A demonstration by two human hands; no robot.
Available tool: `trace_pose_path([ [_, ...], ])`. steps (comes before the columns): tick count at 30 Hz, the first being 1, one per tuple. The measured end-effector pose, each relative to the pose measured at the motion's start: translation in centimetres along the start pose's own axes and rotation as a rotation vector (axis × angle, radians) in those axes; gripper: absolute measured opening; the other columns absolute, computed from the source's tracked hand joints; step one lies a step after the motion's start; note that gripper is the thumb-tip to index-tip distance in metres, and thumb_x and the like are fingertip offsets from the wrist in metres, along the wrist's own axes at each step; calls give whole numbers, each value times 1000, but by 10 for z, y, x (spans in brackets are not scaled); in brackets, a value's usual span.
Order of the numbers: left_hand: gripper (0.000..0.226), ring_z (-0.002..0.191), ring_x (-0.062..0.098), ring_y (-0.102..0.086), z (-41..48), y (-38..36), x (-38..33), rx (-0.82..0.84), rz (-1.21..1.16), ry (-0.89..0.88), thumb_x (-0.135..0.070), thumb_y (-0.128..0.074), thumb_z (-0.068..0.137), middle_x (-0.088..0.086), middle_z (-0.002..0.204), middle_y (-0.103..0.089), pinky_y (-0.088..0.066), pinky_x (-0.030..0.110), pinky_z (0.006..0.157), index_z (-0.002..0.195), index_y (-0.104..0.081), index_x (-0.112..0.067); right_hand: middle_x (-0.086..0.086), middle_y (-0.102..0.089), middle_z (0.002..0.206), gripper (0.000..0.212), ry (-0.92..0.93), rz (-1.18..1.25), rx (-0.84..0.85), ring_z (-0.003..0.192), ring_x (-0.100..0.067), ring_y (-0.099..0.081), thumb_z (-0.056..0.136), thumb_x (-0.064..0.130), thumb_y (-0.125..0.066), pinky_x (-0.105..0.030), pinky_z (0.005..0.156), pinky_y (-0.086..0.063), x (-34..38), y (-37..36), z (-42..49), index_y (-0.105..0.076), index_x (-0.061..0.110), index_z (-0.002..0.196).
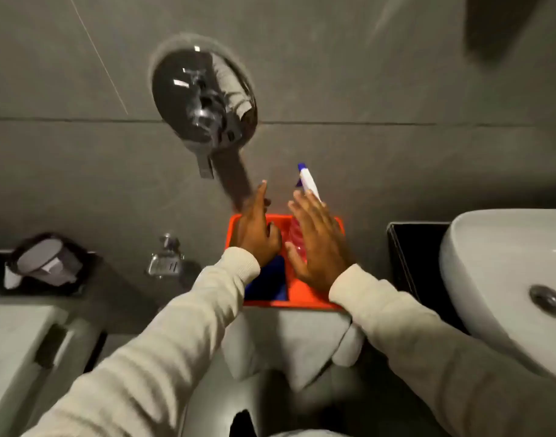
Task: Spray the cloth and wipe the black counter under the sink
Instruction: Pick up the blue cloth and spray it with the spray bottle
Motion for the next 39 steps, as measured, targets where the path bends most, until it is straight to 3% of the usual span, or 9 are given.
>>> trace_pose_path([
  [4,73,132,38,-42,-1,-41,69,388,291,242,-8,-56,78,26,144,-43,-33,37,110,145,-27,-3,-24,-55,137,61,-78,32,180,133,-40,-48,75,11,-70,-48,114,-38,-15,-51,-35,-52,-4,131],
  [9,74,122,41,-53,6,-74,124,853,635,280,-27,-69,71,23,134,-54,-46,43,99,137,-38,-10,-20,-63,104,52,-413,150,37,91,-39,-64,70,18,-79,-49,78,-56,-65,-55,-35,-56,0,113],
  [15,39,86,31,-67,18,-89,128,987,677,285,-29,-75,63,6,86,-68,-53,33,78,99,-66,-20,-9,-63,115,72,-538,343,-154,101,-26,-64,64,40,-82,-37,90,-53,-106,-52,31,-50,11,121],
  [21,45,100,30,-65,17,-86,133,985,601,355,-28,-76,67,14,108,-71,-48,28,77,107,-67,-10,9,-69,94,41,-543,540,-71,91,-19,-73,71,14,-66,-47,88,-58,-128,-82,71,-64,20,111],
  [25,33,98,31,-66,17,-72,129,926,369,432,-17,-76,69,15,102,-71,-53,37,86,98,-67,-3,10,-72,98,50,-481,570,-47,93,-18,-72,65,11,-55,-48,85,-58,-124,-85,82,-62,41,105],
  [28,26,93,26,-61,12,-66,117,892,109,448,-3,-70,74,9,95,-63,-50,36,85,96,-58,-6,-6,-72,90,49,-357,465,93,76,-30,-66,63,15,-52,-50,71,-57,-112,-78,94,-58,32,109],
  [32,30,87,24,-60,7,-50,108,742,-287,570,8,-68,75,10,91,-62,-50,43,89,97,-54,-6,-6,-75,109,60,-205,478,424,98,-28,-70,64,8,-54,-54,88,-55,-89,-56,105,-60,24,122],
  [36,32,79,22,-68,-5,-43,94,679,-733,590,12,-64,74,8,88,-70,-55,37,82,104,-60,1,-12,-72,111,65,-139,327,799,101,-35,-67,69,-11,-60,-49,92,-54,-82,-39,87,-56,6,131],
  [39,45,79,23,-72,-16,-42,88,622,-1008,621,10,-63,67,8,88,-75,-60,33,74,111,-59,1,-15,-66,127,57,-67,154,1018,111,-35,-63,75,0,-73,-41,101,-50,-83,-36,59,-57,4,130],
])
Point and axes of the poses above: each hand's wrist, its own z-axis towards the middle knuckle, its own y-axis out of the back of the hand, x = y × z, the point moved 7 cm from there along z, towards the middle knuckle
